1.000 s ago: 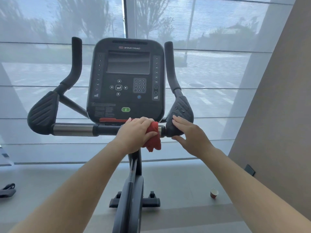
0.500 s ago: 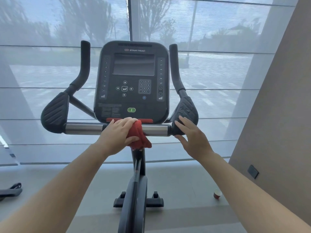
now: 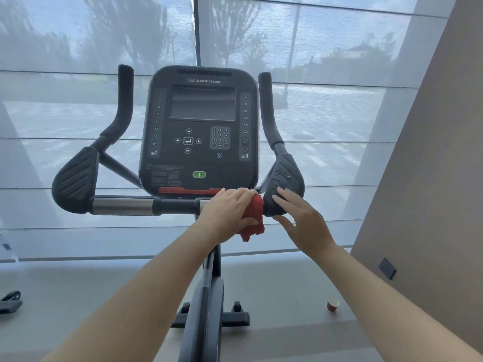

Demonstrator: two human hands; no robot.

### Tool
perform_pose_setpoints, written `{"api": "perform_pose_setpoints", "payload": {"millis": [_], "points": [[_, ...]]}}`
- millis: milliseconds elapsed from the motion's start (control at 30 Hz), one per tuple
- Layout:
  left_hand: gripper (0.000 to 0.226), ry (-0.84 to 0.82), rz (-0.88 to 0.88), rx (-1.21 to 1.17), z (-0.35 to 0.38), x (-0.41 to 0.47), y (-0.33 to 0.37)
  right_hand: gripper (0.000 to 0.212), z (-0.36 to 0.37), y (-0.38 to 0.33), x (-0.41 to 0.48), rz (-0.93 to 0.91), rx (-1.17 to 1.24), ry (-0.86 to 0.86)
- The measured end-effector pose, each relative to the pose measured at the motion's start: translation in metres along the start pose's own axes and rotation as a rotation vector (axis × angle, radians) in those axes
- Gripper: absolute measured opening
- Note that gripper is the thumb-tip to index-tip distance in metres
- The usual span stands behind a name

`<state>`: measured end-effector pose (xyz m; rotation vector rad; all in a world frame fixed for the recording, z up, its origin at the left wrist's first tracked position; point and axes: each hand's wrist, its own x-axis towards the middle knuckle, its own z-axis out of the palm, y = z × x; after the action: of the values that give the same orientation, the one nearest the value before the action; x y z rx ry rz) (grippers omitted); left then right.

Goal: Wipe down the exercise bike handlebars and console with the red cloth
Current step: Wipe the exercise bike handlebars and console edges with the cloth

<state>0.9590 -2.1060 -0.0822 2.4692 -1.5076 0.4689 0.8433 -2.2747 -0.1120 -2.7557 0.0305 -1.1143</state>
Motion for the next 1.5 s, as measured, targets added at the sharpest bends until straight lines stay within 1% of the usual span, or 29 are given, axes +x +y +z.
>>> {"api": "perform_pose_setpoints", "payload": {"millis": [167,300,367,433,567,700,800,867,967,1100,1167,1267,1367,1500], "points": [[0.052,-0.021,-0.072,-0.043,-0.014,-0.024,-0.037,0.047,0.0,0.001,0.0,0.009,0.008,-0.001],[0.054,-0.07,-0.194,0.035,-0.03,-0.054,-0.081,0.045,-0.004,0.001,0.002,-0.014,-0.016,-0.023],[0.055,-0.089,-0.258,0.059,-0.033,-0.062,-0.089,0.045,-0.004,-0.002,0.001,-0.001,-0.022,-0.02],[0.054,-0.082,-0.274,0.054,-0.033,-0.064,-0.087,0.044,-0.002,-0.006,0.002,0.025,-0.023,-0.012],[0.057,-0.109,-0.212,0.068,-0.032,-0.063,-0.089,0.045,0.004,-0.015,0.005,0.039,-0.029,-0.022],[0.062,-0.148,-0.18,0.076,-0.034,-0.065,-0.1,0.047,0.007,-0.03,0.01,-0.008,-0.012,-0.036],[0.06,-0.092,-0.176,0.135,-0.029,-0.067,-0.097,0.048,0.015,-0.051,0.019,-0.077,0.012,-0.043],[0.057,0.0,-0.165,0.154,-0.021,-0.072,-0.096,0.05,0.023,-0.065,0.024,-0.058,0.037,-0.044],[0.053,0.092,-0.161,0.082,-0.014,-0.076,-0.098,0.05,0.03,-0.071,0.022,-0.046,0.02,-0.052],[0.045,0.079,-0.146,-0.03,-0.016,-0.068,-0.101,0.048,0.022,-0.058,0.009,0.0,-0.023,-0.025],[0.041,0.086,-0.148,-0.08,-0.016,-0.065,-0.1,0.047,0.015,-0.05,0.002,0.052,-0.026,-0.011],[0.04,0.089,-0.146,-0.112,-0.017,-0.061,-0.093,0.046,0.006,-0.04,-0.007,0.114,-0.031,-0.003],[0.042,0.071,-0.116,-0.134,-0.02,-0.05,-0.071,0.045,-0.002,-0.035,-0.013,0.159,-0.024,-0.011],[0.047,0.019,-0.08,-0.062,-0.02,-0.024,-0.025,0.045,-0.01,-0.028,-0.017,0.19,0.008,-0.047]]}}
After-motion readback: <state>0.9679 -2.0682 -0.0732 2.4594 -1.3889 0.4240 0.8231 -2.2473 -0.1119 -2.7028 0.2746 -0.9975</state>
